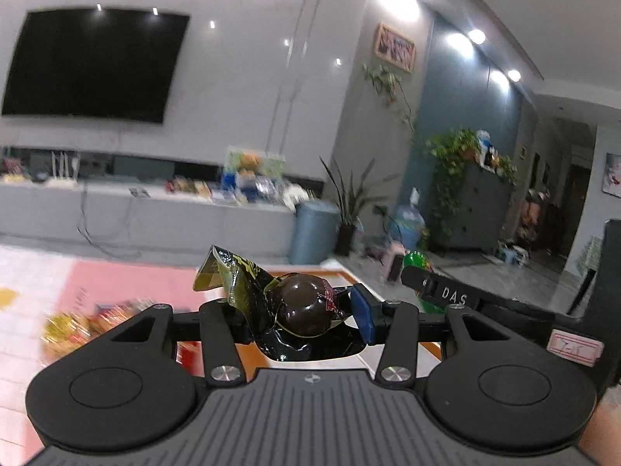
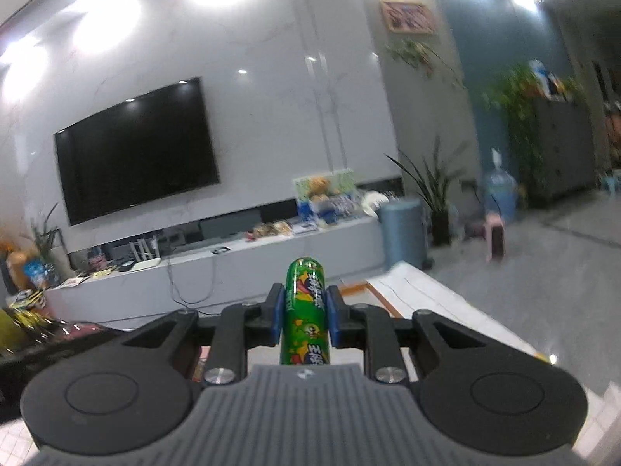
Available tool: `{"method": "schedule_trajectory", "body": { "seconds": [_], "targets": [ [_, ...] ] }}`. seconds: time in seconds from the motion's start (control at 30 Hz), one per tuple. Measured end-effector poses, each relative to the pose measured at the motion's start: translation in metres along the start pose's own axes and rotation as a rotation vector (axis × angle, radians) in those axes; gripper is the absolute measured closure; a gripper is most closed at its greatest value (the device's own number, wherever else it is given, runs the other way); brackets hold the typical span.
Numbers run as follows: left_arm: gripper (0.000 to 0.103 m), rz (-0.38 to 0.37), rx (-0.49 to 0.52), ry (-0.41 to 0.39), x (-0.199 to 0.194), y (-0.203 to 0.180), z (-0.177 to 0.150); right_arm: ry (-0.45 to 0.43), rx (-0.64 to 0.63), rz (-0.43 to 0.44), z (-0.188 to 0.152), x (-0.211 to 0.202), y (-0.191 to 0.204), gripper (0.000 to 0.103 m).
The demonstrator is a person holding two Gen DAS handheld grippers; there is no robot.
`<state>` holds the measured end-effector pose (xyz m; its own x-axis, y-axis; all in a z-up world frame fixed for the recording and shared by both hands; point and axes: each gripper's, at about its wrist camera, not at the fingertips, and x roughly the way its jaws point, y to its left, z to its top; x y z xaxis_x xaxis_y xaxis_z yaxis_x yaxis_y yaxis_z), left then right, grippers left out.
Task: Organize snacks
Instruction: 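Lift both held snacks and carry them over the orange box, then open the left tool over the box while the right tool releases the sausage inside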
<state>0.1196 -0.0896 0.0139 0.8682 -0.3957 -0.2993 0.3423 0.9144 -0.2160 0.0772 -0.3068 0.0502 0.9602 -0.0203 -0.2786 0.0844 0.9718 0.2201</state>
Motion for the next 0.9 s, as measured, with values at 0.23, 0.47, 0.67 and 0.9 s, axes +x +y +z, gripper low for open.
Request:
{"method": "schedule_trajectory", "body": {
  "seconds": [0.23, 0.47, 0.67, 0.9],
  "targets": [
    [0.05, 0.003, -0.042, 0.177, 0.052, -0.009, -0.024, 0.013, 0.094, -0.038, -0.007, 0.006, -0.024, 0.083],
    [0.049, 0.055, -0.015, 0.281, 0.068, -0.014, -0.038, 0.065, 0.063, -0.077, -0.011, 0.018, -0.032, 0.083],
    [0.042, 0.084, 0.022, 0.354, 0.064, -0.019, -0.04, 0.078, 0.062, -0.038, -0.015, 0.019, -0.032, 0.083],
    [0.024, 0.1, 0.007, 0.305, 0.042, -0.008, -0.026, 0.096, 0.078, -0.028, -0.017, 0.027, -0.036, 0.083]
  ]
}}
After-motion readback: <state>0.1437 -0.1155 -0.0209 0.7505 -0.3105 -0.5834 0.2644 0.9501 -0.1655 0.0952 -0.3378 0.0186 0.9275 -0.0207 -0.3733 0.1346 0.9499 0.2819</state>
